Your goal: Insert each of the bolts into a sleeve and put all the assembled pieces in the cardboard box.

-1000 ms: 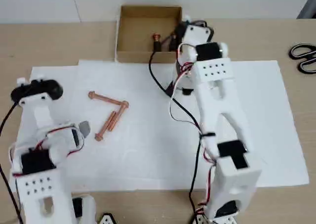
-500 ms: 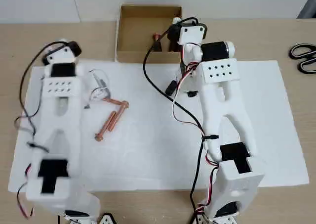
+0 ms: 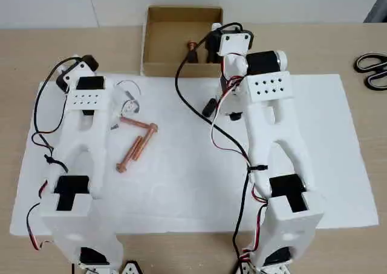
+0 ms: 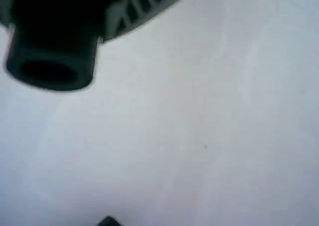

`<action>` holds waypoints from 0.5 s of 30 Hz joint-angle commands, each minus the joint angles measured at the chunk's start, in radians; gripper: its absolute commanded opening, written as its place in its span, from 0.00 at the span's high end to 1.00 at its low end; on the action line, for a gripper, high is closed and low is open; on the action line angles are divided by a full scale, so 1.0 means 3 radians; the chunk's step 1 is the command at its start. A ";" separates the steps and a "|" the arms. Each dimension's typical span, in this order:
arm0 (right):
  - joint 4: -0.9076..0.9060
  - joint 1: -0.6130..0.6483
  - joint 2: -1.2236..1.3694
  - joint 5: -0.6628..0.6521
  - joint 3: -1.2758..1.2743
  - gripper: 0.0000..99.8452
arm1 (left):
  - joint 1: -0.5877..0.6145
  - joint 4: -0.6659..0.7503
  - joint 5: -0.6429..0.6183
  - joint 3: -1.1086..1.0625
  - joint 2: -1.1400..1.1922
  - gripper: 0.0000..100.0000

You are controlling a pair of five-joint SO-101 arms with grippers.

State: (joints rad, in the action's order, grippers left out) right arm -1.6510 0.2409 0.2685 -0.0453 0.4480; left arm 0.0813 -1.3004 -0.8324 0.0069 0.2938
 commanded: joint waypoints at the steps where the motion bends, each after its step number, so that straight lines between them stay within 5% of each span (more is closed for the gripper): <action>1: -0.0008 -0.0028 -0.0228 -0.0031 0.0102 1.00 | 0.0020 0.0087 -0.0118 0.0136 -0.0020 0.79; 15: -0.0008 -0.0028 -0.0228 -0.0026 0.0097 1.00 | 0.0205 0.0102 -0.0251 0.0233 0.0404 0.79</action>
State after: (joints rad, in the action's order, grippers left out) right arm -1.6510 0.2409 0.2685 -0.0453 0.4480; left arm 0.1227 -1.2835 -0.9014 0.0222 0.4181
